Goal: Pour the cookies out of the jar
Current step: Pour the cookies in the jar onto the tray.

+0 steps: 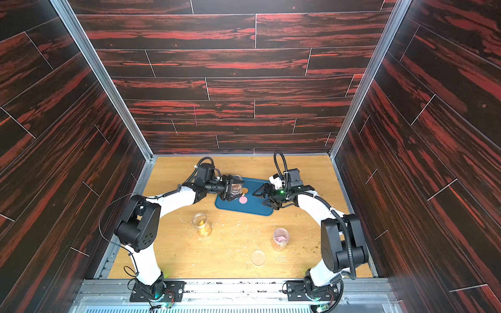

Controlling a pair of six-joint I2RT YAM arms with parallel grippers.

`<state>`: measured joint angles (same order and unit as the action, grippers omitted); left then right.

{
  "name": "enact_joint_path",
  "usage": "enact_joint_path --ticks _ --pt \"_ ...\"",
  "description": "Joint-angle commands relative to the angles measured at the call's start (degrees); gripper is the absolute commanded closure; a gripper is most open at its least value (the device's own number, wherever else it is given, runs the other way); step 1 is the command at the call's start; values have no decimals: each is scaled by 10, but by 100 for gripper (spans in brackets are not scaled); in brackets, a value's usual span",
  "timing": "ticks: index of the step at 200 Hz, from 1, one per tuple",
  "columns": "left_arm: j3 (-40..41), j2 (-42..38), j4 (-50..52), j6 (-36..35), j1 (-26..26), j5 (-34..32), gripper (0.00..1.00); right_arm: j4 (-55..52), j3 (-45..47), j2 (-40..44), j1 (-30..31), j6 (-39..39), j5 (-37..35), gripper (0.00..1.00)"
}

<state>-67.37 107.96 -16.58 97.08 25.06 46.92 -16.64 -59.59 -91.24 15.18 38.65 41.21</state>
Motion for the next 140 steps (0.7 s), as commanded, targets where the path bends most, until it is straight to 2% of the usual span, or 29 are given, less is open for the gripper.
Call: enact_joint_path --ticks 1,27,49,77,140 --pt "30 -30 -112 93 10 -16 78 9 9 18 4 7 -4 15" --pt "70 -44 -184 162 20 -42 78 17 12 18 6 11 -4 15" --pt "80 -51 -195 179 27 -53 78 33 21 18 10 20 -4 15" --pt "99 -47 -262 234 34 -84 77 49 32 19 18 29 -3 15" --pt "116 -40 -363 322 43 -147 77 31 38 38 20 18 -18 15"
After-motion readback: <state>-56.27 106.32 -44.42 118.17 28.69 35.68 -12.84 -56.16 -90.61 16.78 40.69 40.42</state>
